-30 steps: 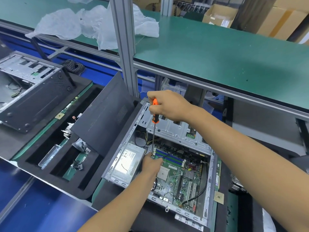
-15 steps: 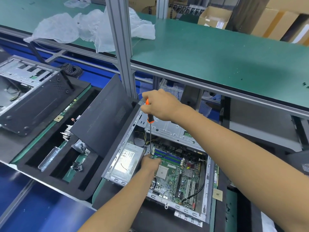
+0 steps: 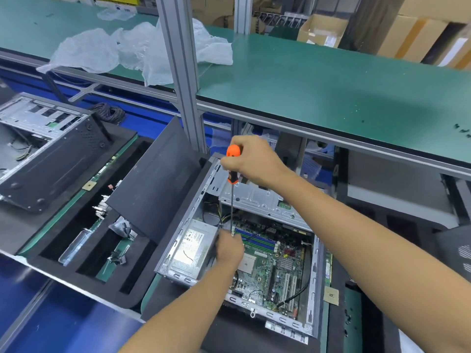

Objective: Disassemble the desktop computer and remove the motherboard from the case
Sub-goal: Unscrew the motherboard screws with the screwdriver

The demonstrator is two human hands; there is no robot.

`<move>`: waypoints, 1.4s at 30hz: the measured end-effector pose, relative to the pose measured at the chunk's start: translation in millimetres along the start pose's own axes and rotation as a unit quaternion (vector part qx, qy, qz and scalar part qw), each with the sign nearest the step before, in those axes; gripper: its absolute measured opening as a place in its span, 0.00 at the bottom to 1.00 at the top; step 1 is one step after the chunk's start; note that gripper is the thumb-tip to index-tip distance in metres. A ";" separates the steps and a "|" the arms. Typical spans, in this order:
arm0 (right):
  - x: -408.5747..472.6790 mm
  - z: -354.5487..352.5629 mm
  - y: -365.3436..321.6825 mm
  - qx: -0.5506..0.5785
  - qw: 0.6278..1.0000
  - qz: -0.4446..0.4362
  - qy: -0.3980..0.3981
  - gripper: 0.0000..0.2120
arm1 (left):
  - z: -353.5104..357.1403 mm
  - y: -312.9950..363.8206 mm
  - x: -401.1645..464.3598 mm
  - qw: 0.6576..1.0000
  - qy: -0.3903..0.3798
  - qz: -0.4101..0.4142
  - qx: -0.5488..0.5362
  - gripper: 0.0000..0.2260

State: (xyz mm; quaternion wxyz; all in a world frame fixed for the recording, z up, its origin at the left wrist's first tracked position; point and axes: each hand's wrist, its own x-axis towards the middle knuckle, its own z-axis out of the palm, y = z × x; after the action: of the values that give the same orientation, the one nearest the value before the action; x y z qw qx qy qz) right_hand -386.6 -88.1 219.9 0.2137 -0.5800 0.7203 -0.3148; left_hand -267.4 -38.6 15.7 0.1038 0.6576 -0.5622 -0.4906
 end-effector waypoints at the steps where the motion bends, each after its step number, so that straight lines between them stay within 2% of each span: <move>1: -5.0 -6.7 3.9 0.007 0.999 0.005 0.036 0.13 | -3.2 -1.0 -5.0 1.000 -0.016 0.015 -0.019 0.12; 4: -20.2 -35.7 14.7 -0.010 0.988 0.004 0.154 0.17 | -19.8 2.5 -23.5 0.993 -0.044 0.096 -0.052 0.10; 7: -34.6 -71.1 20.0 0.101 0.966 0.000 0.239 0.18 | -31.6 6.2 -43.4 0.978 -0.071 0.193 -0.037 0.08; 10: -49.0 -103.2 20.1 0.180 0.937 -0.023 0.298 0.19 | -25.3 23.7 -69.6 0.931 -0.155 0.330 -0.001 0.06; 15: -76.7 -135.8 21.2 0.203 0.911 -0.051 0.354 0.15 | 19.4 57.7 -102.3 0.860 -0.303 0.409 0.043 0.09; 20: -110.4 -181.3 27.0 0.228 0.855 -0.118 0.451 0.19 | 56.5 73.6 -119.0 0.815 -0.371 0.436 0.088 0.09; 23: -128.5 -205.8 37.2 0.197 0.868 -0.121 0.439 0.17 | 76.0 79.7 -127.9 0.792 -0.406 0.434 0.137 0.10; 26: -142.8 -212.6 55.2 0.140 0.897 -0.065 0.414 0.17 | 104.6 81.7 -139.9 0.752 -0.430 0.450 0.217 0.11; 30: -159.9 -211.9 82.5 0.101 0.915 -0.009 0.391 0.19 | 147.1 77.8 -150.1 0.695 -0.443 0.474 0.309 0.07; 34: -169.4 -213.8 98.9 0.082 0.920 -0.004 0.383 0.19 | 172.0 70.3 -148.7 0.680 -0.419 0.482 0.360 0.16; 36: -170.5 -214.3 102.6 0.083 0.920 -0.002 0.383 0.19 | 173.9 68.4 -145.1 0.675 -0.396 0.496 0.377 0.15; 38: -169.2 -214.6 102.3 0.091 0.921 -0.003 0.379 0.19 | 166.9 71.2 -142.1 0.688 -0.372 0.497 0.375 0.12; 40: -164.9 -215.0 96.1 0.099 0.920 -0.006 0.378 0.19 | 153.5 77.1 -136.8 0.716 -0.344 0.493 0.354 0.09; 42: -157.8 -215.4 85.9 0.120 0.916 -0.015 0.383 0.18 | 135.8 81.9 -128.4 0.740 -0.320 0.493 0.328 0.11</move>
State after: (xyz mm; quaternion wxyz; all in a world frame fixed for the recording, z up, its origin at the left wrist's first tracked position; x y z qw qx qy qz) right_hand -554.6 120.3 303.6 -0.0154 -0.3959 0.6951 -0.5999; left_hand -408.5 97.4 72.4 -0.0770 0.0861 -0.9340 -0.3381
